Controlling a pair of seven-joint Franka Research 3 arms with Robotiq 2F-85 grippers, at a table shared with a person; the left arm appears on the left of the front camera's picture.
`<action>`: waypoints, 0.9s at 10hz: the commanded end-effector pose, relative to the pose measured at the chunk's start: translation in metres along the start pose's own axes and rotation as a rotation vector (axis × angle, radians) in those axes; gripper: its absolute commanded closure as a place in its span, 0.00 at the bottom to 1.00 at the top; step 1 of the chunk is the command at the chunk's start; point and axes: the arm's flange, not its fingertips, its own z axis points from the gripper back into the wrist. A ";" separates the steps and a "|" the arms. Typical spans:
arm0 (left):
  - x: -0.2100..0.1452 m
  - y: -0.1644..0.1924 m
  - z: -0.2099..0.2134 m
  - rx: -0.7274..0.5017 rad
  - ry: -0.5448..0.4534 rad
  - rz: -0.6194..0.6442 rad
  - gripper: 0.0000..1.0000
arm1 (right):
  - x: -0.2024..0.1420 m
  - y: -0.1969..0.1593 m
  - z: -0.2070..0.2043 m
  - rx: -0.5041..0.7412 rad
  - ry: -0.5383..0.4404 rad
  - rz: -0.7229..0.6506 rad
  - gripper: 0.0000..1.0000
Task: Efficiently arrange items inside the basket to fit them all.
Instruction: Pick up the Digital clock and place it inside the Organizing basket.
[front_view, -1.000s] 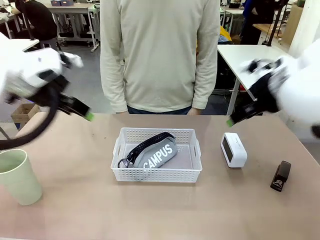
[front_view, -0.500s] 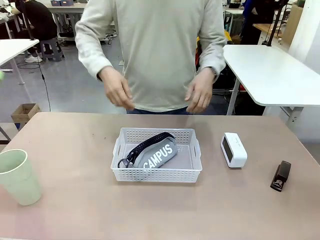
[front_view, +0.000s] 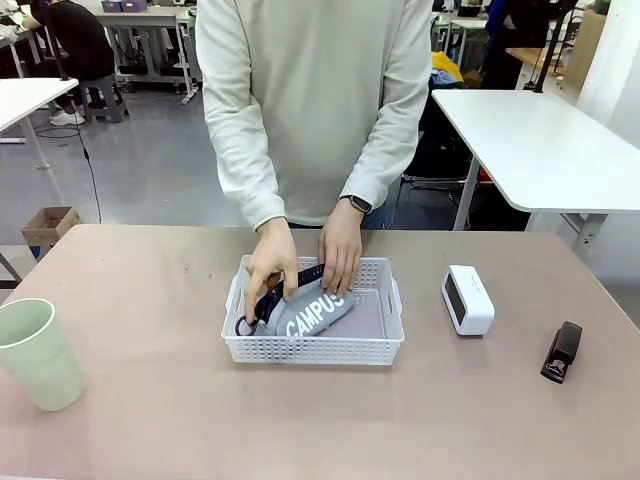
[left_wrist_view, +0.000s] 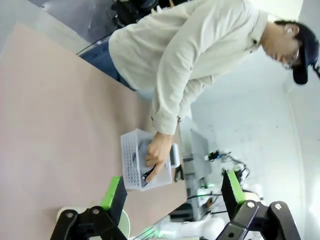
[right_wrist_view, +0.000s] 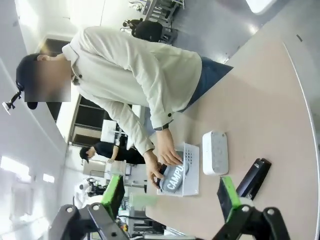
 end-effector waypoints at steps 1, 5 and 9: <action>-0.007 0.001 -0.027 -0.070 0.005 0.021 0.00 | 0.013 -0.010 -0.006 0.025 0.027 0.007 0.00; -0.013 -0.015 -0.053 -0.005 0.024 -0.037 0.00 | 0.012 -0.015 -0.011 -0.018 0.014 0.032 0.00; -0.006 0.000 -0.045 -0.052 0.021 0.045 0.00 | 0.012 -0.022 -0.013 -0.005 0.030 -0.017 0.00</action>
